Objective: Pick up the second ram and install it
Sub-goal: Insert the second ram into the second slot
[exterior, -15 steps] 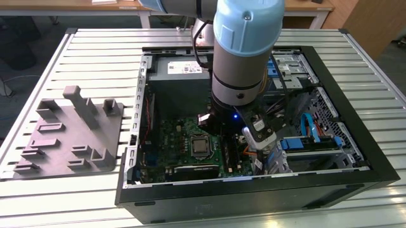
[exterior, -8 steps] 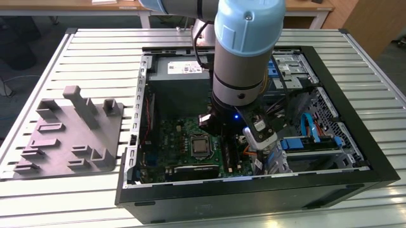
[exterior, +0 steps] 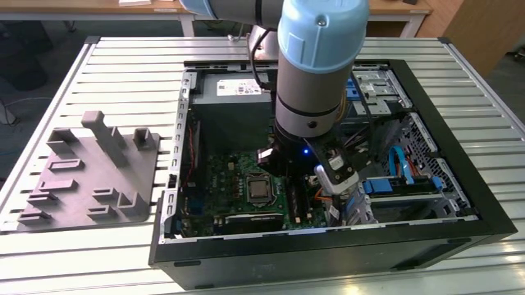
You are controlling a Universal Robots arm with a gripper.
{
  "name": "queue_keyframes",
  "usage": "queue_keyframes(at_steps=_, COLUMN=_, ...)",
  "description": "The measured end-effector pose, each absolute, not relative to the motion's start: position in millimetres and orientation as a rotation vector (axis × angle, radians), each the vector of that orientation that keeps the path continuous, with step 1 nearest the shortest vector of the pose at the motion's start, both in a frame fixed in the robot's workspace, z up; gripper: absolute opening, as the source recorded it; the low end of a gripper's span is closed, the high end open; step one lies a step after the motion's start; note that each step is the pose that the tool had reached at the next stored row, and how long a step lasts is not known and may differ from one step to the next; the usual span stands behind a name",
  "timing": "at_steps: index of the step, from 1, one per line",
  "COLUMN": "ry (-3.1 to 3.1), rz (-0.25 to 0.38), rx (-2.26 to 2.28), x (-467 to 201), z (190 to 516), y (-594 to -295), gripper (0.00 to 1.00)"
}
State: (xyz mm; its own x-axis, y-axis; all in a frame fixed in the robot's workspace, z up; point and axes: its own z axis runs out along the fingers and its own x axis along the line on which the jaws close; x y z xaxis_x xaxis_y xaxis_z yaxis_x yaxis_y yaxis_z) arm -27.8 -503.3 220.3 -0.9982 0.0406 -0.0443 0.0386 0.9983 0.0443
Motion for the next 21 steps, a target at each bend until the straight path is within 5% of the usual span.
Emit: queue_keyframes(at_steps=21, ry=3.096, rz=0.055, rx=0.043, x=-27.7, z=217.4, y=-499.8, gripper=0.14)
